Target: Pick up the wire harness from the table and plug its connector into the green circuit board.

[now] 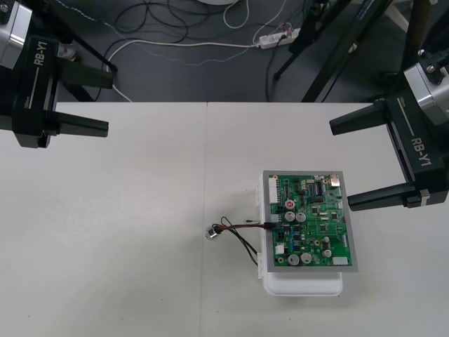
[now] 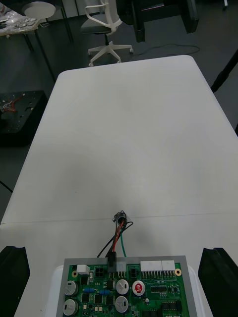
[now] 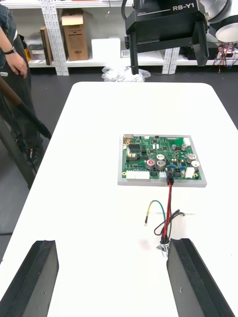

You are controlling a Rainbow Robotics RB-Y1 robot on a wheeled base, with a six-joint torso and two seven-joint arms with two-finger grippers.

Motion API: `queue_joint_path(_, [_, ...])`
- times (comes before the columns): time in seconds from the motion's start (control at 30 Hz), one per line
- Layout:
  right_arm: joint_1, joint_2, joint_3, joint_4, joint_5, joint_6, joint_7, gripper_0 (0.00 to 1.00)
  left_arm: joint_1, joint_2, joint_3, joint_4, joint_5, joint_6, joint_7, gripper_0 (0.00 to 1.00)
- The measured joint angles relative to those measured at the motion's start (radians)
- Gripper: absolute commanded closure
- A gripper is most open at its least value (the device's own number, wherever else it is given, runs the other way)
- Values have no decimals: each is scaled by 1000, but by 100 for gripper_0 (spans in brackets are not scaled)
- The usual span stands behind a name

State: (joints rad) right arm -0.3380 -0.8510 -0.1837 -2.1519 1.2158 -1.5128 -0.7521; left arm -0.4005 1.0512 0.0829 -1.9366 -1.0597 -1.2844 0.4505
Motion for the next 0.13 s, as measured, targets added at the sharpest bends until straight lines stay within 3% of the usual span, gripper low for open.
queue_joint_path(0.13, [0, 0, 0, 0, 0, 0, 0, 0, 0, 0, 0, 0, 0, 0, 0, 36])
